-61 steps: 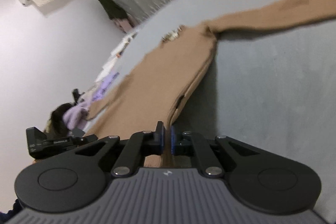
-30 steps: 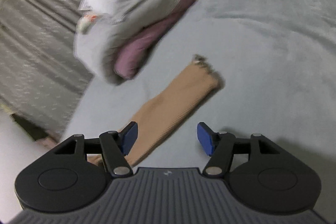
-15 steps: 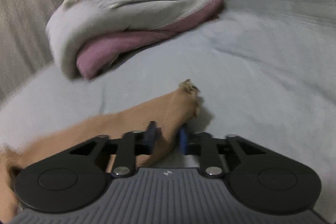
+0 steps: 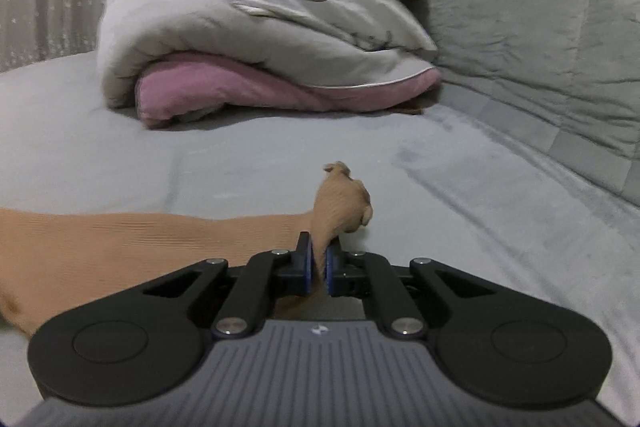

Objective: Fold clothes
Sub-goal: 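Grasp the sleeve cuff with the right gripper and lay the sleeve straight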

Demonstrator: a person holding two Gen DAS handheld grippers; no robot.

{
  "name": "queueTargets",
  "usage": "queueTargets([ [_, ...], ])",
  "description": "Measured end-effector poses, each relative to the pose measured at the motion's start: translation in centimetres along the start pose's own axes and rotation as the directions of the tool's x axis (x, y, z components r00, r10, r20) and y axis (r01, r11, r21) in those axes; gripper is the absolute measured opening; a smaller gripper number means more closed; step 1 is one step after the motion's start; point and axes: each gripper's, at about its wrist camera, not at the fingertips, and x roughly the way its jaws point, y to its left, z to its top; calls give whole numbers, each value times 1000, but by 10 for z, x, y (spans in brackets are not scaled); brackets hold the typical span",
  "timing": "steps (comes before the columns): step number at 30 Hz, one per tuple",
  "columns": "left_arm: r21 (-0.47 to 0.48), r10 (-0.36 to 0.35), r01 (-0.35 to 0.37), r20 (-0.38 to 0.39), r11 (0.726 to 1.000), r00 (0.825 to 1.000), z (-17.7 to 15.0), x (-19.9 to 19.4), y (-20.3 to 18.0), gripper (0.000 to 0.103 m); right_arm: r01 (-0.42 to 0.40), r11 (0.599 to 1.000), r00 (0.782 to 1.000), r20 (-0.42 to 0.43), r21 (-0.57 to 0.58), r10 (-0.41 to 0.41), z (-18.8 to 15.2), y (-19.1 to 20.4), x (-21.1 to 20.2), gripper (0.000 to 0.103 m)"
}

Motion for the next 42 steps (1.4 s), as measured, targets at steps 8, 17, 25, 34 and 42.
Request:
queueTargets([
  [8,9,12,-13,25,1000,1000,6,11,0,79,11,999,999,42,-49,-9,6,-13,11,7],
  [17,-46,20,-18,47,999,999,30,27,34,85,4,1000,997,71,15,-5,12,-16,9,15],
  [25,-119,29,-25,35,993,999,32,28,31,97,-70,982,997,49,174,63,39,-30,-24,64],
  [34,-92,77,-73,36,993,996,17,28,9,102,-357,907,934,102,225,342,51,-8,-96,77],
  [42,-95,83,-77,55,992,995,20,34,8,102,-530,813,847,95,242,524,51,33,-127,77],
])
